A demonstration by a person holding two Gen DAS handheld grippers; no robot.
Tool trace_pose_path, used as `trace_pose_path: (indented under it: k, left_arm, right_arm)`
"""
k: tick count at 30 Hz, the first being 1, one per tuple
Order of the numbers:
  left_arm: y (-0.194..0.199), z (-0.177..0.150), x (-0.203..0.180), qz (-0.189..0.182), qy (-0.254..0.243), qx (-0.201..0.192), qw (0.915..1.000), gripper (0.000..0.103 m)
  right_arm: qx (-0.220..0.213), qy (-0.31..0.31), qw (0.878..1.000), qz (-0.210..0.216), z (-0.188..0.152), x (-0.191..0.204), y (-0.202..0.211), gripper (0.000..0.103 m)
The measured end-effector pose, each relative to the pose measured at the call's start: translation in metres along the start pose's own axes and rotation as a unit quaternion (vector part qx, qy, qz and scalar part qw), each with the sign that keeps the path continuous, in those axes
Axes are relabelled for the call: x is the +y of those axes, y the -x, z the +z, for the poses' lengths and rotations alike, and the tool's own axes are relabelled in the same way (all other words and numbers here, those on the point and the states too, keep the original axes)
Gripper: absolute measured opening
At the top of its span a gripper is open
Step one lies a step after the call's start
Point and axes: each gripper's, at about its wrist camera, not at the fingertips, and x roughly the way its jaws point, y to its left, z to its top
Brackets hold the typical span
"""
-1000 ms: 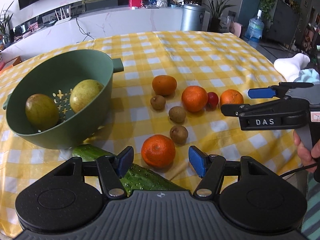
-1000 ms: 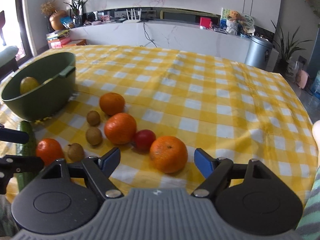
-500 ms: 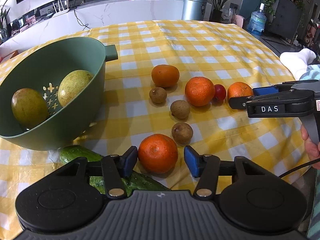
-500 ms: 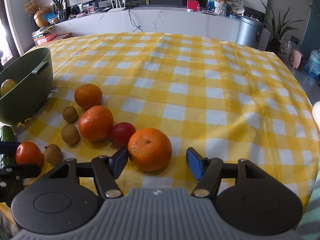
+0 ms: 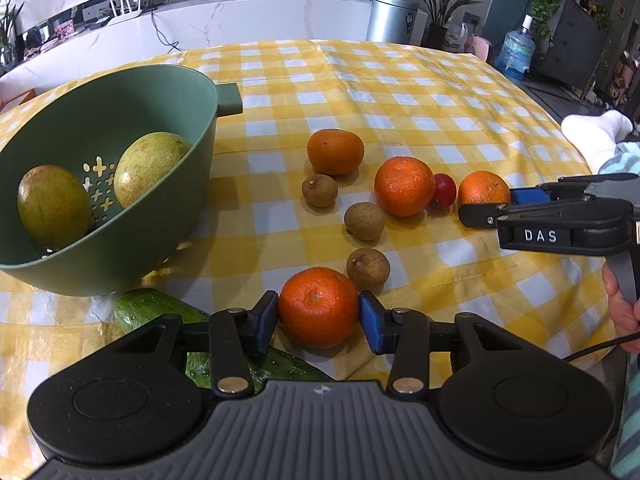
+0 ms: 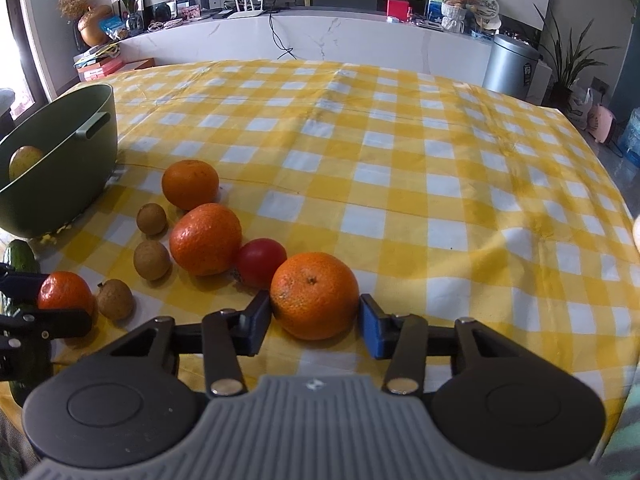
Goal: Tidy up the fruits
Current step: 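Grasp a mandarin with the left tool while the right tool grasps an orange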
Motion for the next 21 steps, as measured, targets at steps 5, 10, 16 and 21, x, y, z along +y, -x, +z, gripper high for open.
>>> trace_pose_path:
  k: [5, 10, 16, 21]
  left_arm:
    - [0.004, 0.0, 0.002, 0.009, 0.014, -0.004, 0.9998, 0.049]
    - [0.018, 0.004, 0.002, 0.006, 0.026, -0.021, 0.9994, 0.049]
    - [0.048, 0.009, 0.008, -0.014, 0.045, -0.055, 0.9974, 0.049]
    - [0.073, 0.013, 0.016, -0.011, 0.061, -0.077, 0.9951, 0.049]
  right_arm:
    - [-0.002, 0.002, 1.0, -0.008, -0.001, 0.0, 0.002, 0.044]
    - [-0.018, -0.002, 1.0, -0.005, -0.001, -0.004, 0.013, 0.043]
    - [-0.055, 0.01, 0.998, 0.004, -0.003, 0.0, 0.036, 0.043]
    - [-0.079, 0.017, 0.996, 0.029, 0.001, 0.014, 0.054, 0.043]
